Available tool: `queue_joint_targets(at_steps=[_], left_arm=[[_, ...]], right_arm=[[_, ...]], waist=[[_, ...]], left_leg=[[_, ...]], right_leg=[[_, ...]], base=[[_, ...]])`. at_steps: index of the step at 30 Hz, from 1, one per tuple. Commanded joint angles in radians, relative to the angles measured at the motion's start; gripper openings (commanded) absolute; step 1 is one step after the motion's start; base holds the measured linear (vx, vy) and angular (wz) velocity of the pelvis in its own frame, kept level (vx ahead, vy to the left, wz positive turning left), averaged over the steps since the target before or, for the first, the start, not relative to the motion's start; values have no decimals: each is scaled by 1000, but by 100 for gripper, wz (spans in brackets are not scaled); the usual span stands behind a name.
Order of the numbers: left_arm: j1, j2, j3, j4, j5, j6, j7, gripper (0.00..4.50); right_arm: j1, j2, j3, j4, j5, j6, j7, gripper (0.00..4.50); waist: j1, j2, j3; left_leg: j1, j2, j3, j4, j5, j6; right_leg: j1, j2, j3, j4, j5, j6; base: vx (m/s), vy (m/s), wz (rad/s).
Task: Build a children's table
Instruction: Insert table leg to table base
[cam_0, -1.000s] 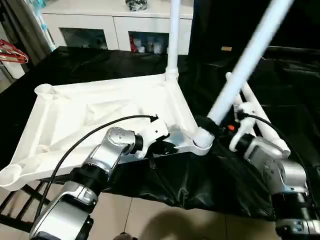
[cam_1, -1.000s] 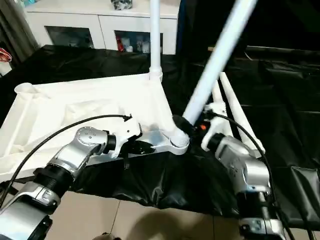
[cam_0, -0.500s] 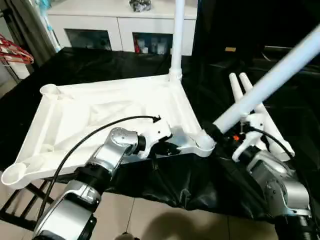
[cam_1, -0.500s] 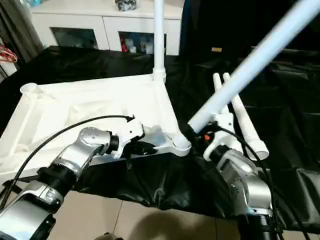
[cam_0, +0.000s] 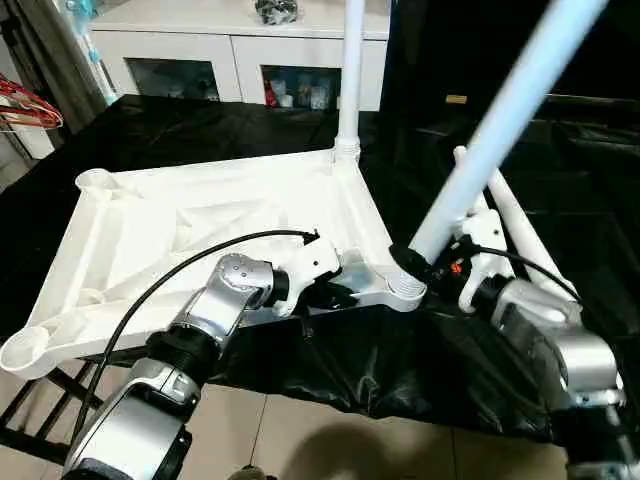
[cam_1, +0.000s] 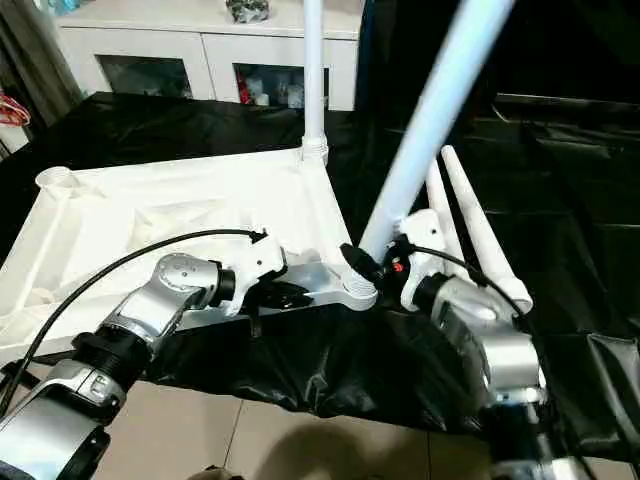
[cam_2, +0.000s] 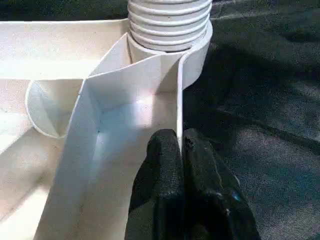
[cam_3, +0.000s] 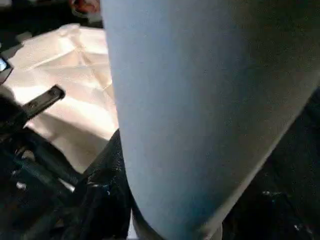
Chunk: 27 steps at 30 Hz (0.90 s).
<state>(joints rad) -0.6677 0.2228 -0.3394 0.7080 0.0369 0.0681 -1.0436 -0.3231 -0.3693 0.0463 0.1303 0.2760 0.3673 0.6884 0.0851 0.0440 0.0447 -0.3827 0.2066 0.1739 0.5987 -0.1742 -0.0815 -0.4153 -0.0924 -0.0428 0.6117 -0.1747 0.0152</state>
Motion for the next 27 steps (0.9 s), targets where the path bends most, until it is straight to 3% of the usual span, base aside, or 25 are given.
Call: queue_joint_targets(at_steps=[1, 10, 16, 21, 27], left_arm=[[-24, 13, 16, -4, -5, -29, -14, 0], [-19, 54, 1, -37, -8, -34, -85, 0], [-11, 99, -14, -77, -38, -60, -227, 0], [-22, 120, -22, -79, -37, -59, -276, 0], [-53, 97, 11, -33, -15, -48, -184, 0]], right_arm=[[9, -21, 75, 95, -37, 15, 93, 189], [-10, -44, 119, 151, -29, -33, 217, 189], [11, -69, 151, 153, 17, -72, 405, 189], [21, -95, 182, 160, 3, -109, 493, 189], [13, -77, 173, 192, -14, -145, 478, 189]], waist=[[-3, -26, -62], [-3, -27, -65], [1, -19, -69], [5, -20, -67], [7, -23, -63]], left_leg=[[7, 6, 4, -74, -233, 35], [9, 11, 2, -77, -241, 36], [12, 13, 2, -76, -241, 46], [15, 16, 3, -77, -266, 44], [18, 16, 4, -80, -289, 36]], right_leg=[[52, -35, 24, -84, -291, -173], [53, -35, 23, -80, -246, -196], [57, -34, 22, -70, -145, -242], [55, -35, 21, -70, -150, -260], [53, -36, 22, -77, -205, -251]], base=[[0, 0, 0], [0, 0, 0], [0, 0, 0], [0, 0, 0], [0, 0, 0]])
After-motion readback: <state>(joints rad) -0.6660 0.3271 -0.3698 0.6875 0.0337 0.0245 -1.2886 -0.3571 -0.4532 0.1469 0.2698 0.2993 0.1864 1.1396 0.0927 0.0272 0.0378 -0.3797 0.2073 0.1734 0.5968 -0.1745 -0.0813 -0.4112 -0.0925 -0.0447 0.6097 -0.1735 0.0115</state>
